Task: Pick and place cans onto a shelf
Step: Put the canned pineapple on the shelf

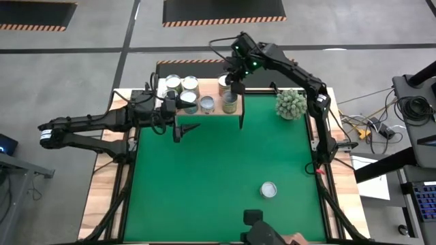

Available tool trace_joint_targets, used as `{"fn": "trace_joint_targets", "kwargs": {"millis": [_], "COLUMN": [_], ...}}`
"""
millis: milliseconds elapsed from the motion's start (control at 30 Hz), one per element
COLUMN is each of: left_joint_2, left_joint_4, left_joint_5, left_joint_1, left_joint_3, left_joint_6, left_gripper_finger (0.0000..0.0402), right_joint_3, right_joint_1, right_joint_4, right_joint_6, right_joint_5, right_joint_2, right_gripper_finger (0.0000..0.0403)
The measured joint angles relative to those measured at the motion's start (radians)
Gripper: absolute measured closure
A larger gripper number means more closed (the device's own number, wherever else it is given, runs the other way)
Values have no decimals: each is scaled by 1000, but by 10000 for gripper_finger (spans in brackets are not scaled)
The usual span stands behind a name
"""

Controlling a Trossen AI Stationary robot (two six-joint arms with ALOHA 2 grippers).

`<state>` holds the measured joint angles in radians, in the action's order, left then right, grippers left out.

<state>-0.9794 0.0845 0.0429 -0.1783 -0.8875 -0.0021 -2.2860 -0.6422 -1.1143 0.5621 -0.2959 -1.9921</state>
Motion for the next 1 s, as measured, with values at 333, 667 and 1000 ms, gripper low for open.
{"fn": "trace_joint_targets", "kwargs": {"millis": [333, 667, 1000], "left_joint_2": [0, 0, -1], "left_joint_4": [-3, -3, -3], "left_joint_5": [0, 0, 0], "left_joint_1": [0, 0, 0], "left_joint_3": [0, 0, 0], "left_joint_6": [0, -3, -8], "left_gripper_finger": [41, 41, 41], "right_joint_3": [0, 2, 2], "right_joint_1": [-5, -5, -5], "right_joint_4": [-48, -48, -59], "right_joint_6": [0, -2, -4], "right_joint_5": [9, 10, 10], "right_joint_2": [14, 19, 21], "right_gripper_finger": [394, 394, 394]}}
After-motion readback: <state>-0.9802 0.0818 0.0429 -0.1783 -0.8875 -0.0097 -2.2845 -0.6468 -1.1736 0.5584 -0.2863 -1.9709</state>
